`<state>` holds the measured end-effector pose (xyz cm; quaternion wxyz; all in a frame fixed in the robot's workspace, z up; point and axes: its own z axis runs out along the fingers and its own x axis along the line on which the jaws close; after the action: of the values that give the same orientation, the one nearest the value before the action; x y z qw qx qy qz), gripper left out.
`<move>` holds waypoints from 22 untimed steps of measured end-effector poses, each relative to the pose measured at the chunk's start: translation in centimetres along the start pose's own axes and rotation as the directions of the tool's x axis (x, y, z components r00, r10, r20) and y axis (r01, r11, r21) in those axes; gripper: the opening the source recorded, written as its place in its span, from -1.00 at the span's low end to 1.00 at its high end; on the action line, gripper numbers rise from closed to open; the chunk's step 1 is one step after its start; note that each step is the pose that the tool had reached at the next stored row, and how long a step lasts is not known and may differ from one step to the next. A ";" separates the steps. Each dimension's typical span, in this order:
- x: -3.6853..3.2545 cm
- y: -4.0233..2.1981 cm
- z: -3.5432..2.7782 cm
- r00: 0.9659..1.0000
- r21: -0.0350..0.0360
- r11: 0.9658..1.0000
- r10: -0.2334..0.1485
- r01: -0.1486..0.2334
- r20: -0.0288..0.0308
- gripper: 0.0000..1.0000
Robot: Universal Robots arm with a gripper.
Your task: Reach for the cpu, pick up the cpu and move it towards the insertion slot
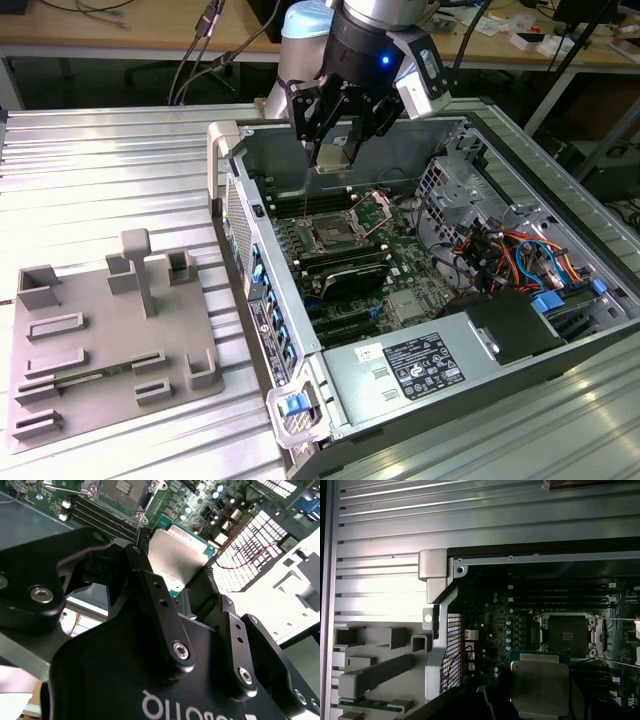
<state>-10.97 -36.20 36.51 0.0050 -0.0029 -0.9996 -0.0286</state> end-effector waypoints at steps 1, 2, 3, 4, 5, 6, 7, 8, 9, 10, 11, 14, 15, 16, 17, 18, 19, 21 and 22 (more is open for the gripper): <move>-0.34 0.06 0.11 1.000 0.000 1.000 0.001 -0.001 0.000 0.09; -1.09 0.22 0.25 1.000 0.000 1.000 0.003 -0.003 0.000 0.09; -1.49 0.32 0.29 1.000 0.000 1.000 0.004 -0.004 0.000 0.09; -1.83 0.41 0.34 1.000 0.000 1.000 0.004 -0.004 0.000 0.09; -2.33 0.51 0.41 1.000 0.000 1.000 0.005 -0.005 0.000 0.09; -2.69 0.58 0.48 1.000 0.000 1.000 0.006 -0.006 0.000 0.09; -3.40 0.76 0.73 1.000 0.000 1.000 0.011 -0.011 0.000 0.09; -3.55 0.99 0.76 1.000 0.000 1.000 0.015 -0.015 0.000 0.09; -3.61 1.17 0.77 1.000 0.000 1.000 0.016 -0.016 0.000 0.09; -3.69 1.34 0.78 1.000 0.000 1.000 0.016 -0.016 0.000 0.09; -3.80 1.46 0.79 1.000 0.000 1.000 0.017 -0.017 0.000 0.09; -4.22 1.64 0.82 1.000 0.000 1.000 0.019 -0.019 0.000 0.09; -4.42 1.65 0.83 1.000 0.000 1.000 0.019 -0.019 0.000 0.09; -4.66 1.65 0.85 1.000 0.000 1.000 0.019 -0.019 0.000 0.09; -4.74 1.65 0.86 1.000 0.000 1.000 0.019 -0.019 0.000 0.09; -4.75 1.65 0.86 1.000 0.000 1.000 0.019 -0.019 0.000 0.09; -4.75 1.65 0.86 1.000 0.000 1.000 0.019 -0.019 0.000 0.09; -4.75 1.67 0.88 1.000 0.000 1.000 0.019 -0.019 0.000 0.09; -4.75 1.71 0.89 1.000 0.000 1.000 0.019 -0.019 0.000 0.09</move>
<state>-6.22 -34.47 35.67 0.0054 -0.0122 -0.9995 -0.0284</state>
